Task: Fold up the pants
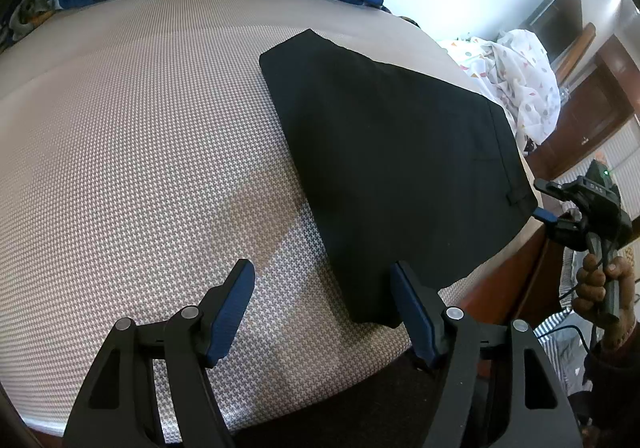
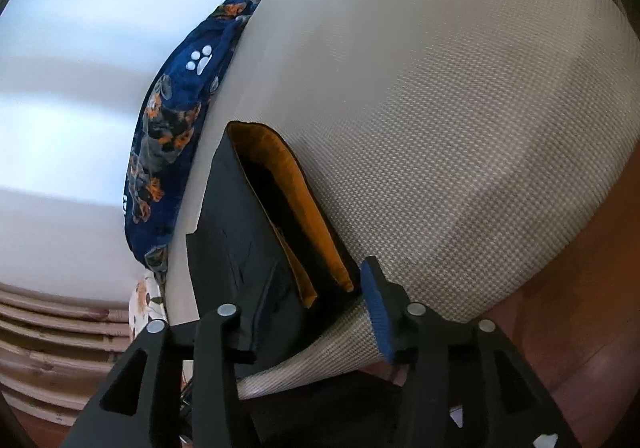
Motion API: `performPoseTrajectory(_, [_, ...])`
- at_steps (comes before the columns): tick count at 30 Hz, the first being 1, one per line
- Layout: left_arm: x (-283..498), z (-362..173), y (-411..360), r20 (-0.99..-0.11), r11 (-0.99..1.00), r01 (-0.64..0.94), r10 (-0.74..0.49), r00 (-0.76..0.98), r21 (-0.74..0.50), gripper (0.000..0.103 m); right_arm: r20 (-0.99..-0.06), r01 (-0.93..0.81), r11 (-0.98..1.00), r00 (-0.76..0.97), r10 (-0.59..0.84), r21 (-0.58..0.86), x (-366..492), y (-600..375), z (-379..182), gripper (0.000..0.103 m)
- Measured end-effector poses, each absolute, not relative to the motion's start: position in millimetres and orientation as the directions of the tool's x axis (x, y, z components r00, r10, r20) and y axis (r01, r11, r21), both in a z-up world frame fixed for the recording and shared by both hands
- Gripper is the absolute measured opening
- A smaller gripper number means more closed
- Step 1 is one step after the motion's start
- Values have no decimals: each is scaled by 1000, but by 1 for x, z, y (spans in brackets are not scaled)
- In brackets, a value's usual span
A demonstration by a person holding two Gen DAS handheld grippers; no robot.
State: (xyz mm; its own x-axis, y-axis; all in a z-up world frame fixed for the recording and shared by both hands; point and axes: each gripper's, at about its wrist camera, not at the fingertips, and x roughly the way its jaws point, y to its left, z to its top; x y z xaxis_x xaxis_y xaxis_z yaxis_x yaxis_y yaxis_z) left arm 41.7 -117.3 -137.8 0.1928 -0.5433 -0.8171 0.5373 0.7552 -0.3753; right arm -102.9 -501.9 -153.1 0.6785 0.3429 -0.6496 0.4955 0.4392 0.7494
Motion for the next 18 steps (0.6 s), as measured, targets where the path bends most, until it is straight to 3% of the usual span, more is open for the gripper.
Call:
performPoseTrajectory(3, [42,-138,-117,-817,756,535,-544,192,-378,71,-669,477,491,651,359,728,-88,-495,-155,43])
performPoseTrajectory(5, [42,-138,-116,-816,755,535,-545,192,-378,71,-697,466,552,633,339,691,-82,-490,-154,32])
performPoseTrajectory(6, [42,-137,-115,-817,755,536,-544,192,-377,71,-696,455,567,636,333,687,-80,-489,-153,21])
performPoseTrajectory(9, [43,-134,-112,-817,754,546,-541,199,-366,71,-669,429,559,659,344,709,-84,-493,-153,13])
performPoseTrajectory(12, [51,-133,-109,-821,747,544,-545,172,-382,71,-658,414,552,657,369,724,-87,-498,-158,14])
performPoseTrajectory(15, [62,-134,-104,-795,719,524,-594,123,-457,71,-666,394,587,651,365,707,-81,-498,-153,21])
performPoseTrajectory(18, [74,-133,-104,-757,676,521,-648,83,-521,71,-667,368,620,654,358,693,-69,-501,-149,36])
